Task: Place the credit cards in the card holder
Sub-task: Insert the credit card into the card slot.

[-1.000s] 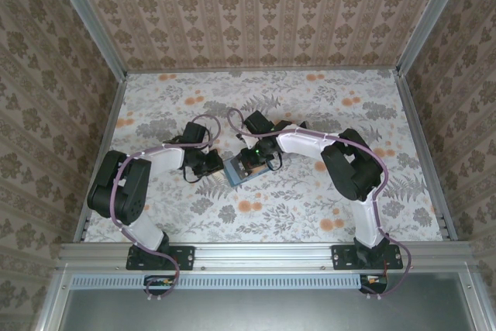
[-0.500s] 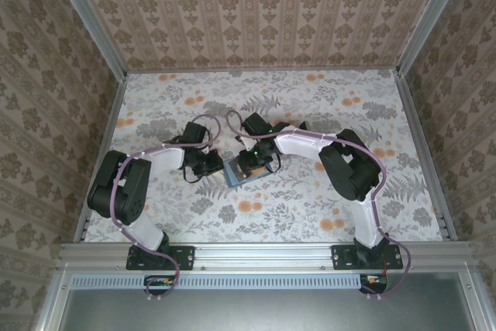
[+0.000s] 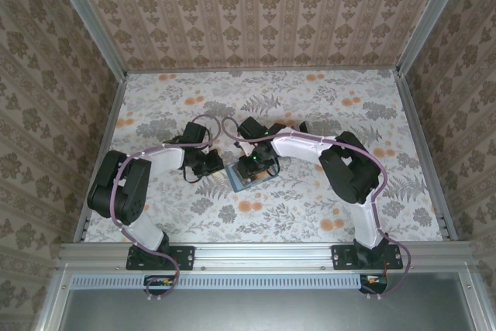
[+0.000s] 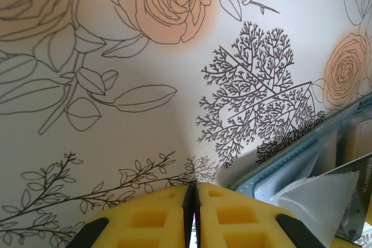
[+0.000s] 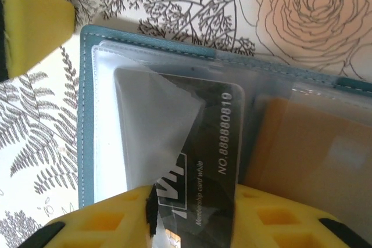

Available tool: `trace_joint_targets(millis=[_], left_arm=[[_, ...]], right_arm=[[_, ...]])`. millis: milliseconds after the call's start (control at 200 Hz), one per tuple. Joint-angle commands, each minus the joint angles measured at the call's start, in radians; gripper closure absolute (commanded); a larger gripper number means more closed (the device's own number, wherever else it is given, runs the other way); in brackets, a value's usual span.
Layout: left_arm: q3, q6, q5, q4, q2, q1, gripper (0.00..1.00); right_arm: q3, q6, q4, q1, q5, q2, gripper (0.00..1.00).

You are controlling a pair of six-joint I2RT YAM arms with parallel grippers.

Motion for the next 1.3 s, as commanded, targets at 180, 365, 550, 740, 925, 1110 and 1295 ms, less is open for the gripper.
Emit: trace_joint_targets(millis=[180, 365, 550, 740, 925, 1110, 1295], left_arm=[[-0.007, -0.006, -0.03, 0.022, 0.055, -0.029, 0.86], [-0.009, -0.006, -0.029, 0.023, 0.053, -0.029, 0.86], [-0.017, -0.008, -0.025, 0.024, 0.047, -0.028, 0.86], [-0.023, -0.025, -0.018, 0.021, 0.015, -0.05, 0.85], [-0.012, -0.045, -0.02, 0.018, 0.023, -0.109, 0.85], [-0.021, -0.073, -0.024, 0.029, 0.019, -0.141, 0.85], [-0.028, -0.1, -0.037, 0.04, 0.02, -0.177, 0.85]], right_arm=[[0.024, 0.001, -0.09, 0.004, 0.038, -0.055, 0.53], [0.044, 0.02, -0.091, -0.001, 0.051, -0.068, 0.5], [0.055, 0.028, -0.096, -0.013, 0.051, -0.067, 0.55], [0.026, 0.042, -0.093, -0.023, 0.099, -0.065, 0.72], [0.007, 0.055, -0.092, -0.032, 0.139, -0.05, 0.76], [-0.008, 0.061, -0.082, -0.035, 0.142, -0.039, 0.82], [-0.028, 0.063, -0.08, -0.023, 0.123, -0.026, 0.86]])
